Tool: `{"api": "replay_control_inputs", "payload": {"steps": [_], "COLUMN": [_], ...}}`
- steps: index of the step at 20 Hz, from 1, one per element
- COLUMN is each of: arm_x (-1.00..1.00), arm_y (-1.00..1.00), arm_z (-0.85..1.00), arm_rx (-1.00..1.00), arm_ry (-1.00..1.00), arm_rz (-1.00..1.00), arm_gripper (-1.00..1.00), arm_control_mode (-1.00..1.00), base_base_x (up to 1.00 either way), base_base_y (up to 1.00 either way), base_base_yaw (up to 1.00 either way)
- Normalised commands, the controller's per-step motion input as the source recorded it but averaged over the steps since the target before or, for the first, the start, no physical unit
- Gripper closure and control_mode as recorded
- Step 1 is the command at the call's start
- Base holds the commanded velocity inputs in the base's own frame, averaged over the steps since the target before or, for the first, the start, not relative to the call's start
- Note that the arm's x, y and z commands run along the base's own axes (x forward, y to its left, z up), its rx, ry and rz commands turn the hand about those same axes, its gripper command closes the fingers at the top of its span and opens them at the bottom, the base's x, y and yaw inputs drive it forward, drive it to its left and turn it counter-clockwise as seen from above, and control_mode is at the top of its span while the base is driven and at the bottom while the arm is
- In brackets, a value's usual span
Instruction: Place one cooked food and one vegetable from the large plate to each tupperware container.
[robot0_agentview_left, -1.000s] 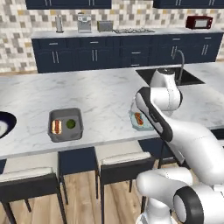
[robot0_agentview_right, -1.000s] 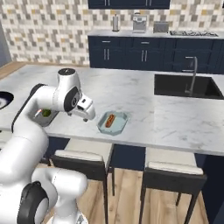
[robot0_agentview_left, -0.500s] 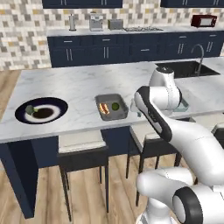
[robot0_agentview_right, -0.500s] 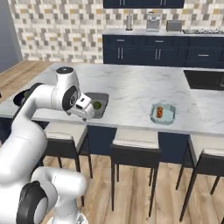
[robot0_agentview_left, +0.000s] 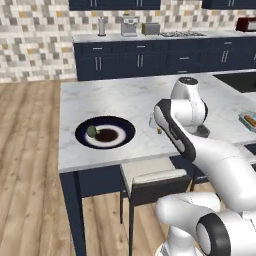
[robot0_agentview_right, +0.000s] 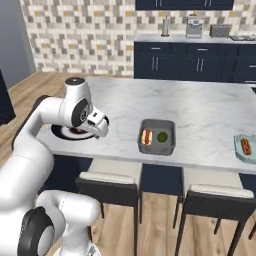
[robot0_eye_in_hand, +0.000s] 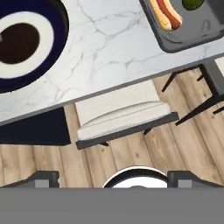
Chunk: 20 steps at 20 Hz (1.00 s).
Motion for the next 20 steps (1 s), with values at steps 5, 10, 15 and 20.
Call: {"api": "replay_control_inputs", "payload": {"steps": [5, 10, 15, 20], "arm_x": [0.0, 0.0, 0.0, 0.45], "arm_y": [0.0, 0.0, 0.0, 0.05], "arm_z": [0.0, 0.0, 0.0, -0.09], "arm_rx": [0.0, 0.0, 0.0, 0.06], "arm_ry": [0.0, 0.0, 0.0, 0.04], "arm_rz": [0.0, 0.0, 0.0, 0.0], "arm_gripper": [-1.0, -1.0, -1.0, -1.0], "arm_control_mode": [1.0, 1.0, 1.0, -1.0], "base_base_x": [0.7, 0.9, 0.09, 0.17], "base_base_y": [0.9, 0.41, -0.04, 0.0], "base_base_yaw": [0.08, 0.11, 0.05, 0.0]}}
